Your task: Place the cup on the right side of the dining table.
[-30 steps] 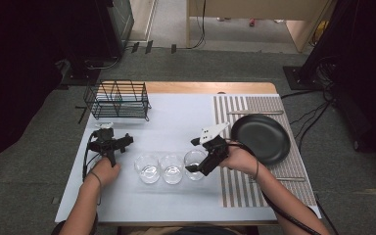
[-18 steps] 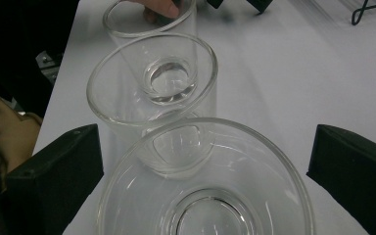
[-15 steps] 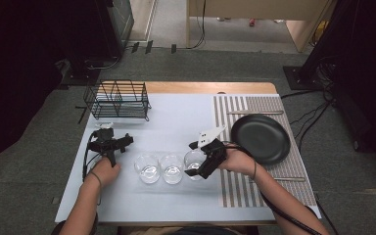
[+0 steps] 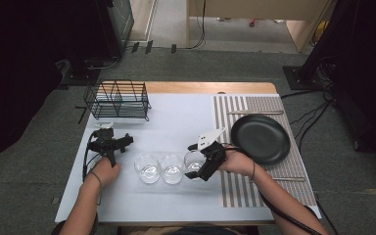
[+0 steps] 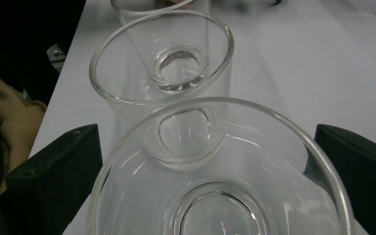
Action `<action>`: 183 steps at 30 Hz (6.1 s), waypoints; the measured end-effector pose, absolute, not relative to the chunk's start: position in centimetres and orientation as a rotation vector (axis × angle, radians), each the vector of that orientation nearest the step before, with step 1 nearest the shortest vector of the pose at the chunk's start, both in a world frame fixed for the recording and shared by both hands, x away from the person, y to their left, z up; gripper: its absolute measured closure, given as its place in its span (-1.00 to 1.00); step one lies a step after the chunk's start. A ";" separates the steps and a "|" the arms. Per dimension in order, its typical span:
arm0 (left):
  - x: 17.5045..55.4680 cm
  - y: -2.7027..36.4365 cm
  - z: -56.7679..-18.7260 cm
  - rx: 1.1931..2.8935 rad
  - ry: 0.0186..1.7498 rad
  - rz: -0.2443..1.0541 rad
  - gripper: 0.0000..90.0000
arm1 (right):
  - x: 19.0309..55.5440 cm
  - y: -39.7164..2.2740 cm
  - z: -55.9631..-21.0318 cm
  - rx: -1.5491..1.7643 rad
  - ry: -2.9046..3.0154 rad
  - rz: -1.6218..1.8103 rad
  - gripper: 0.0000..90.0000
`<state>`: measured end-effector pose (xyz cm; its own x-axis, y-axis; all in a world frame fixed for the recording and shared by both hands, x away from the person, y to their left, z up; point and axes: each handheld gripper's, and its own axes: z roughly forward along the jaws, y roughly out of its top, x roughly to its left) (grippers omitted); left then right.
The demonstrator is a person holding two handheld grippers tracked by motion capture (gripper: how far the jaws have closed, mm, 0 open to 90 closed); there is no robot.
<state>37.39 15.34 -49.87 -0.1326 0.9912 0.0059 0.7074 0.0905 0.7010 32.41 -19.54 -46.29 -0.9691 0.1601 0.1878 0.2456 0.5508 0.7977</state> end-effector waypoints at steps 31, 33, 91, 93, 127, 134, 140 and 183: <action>37.4 15.3 -49.9 1.664 1.897 0.782 -1.00 | 32.4 -20.2 -47.5 -0.301 -2.630 -1.390 -1.00; 37.4 15.3 -49.9 1.663 1.897 0.782 -1.00 | 32.4 -20.3 -47.5 -0.308 -2.629 -1.389 -1.00; 37.4 15.3 -49.9 1.664 1.897 0.782 -1.00 | 32.4 -20.7 -47.4 -0.229 -2.675 -1.456 -0.65; 37.4 15.3 -49.9 1.664 1.897 0.782 -1.00 | 32.4 -20.7 -47.4 -0.228 -2.674 -1.457 -0.65; 37.4 15.3 -49.9 1.664 1.897 0.782 -1.00 | 32.3 -21.0 -46.7 -0.233 -2.685 -1.466 -0.63; 37.4 15.3 -49.9 1.664 1.897 0.782 -1.00 | 32.4 -21.2 -46.6 -0.242 -2.687 -1.467 -0.63; 37.4 15.3 -49.9 1.664 1.897 0.783 -1.00 | 32.6 -21.3 -46.3 -0.262 -2.686 -1.483 -0.63; 37.4 15.3 -49.9 1.663 1.896 0.784 -1.00 | 33.2 -21.4 -45.9 -0.355 -2.737 -1.532 -0.61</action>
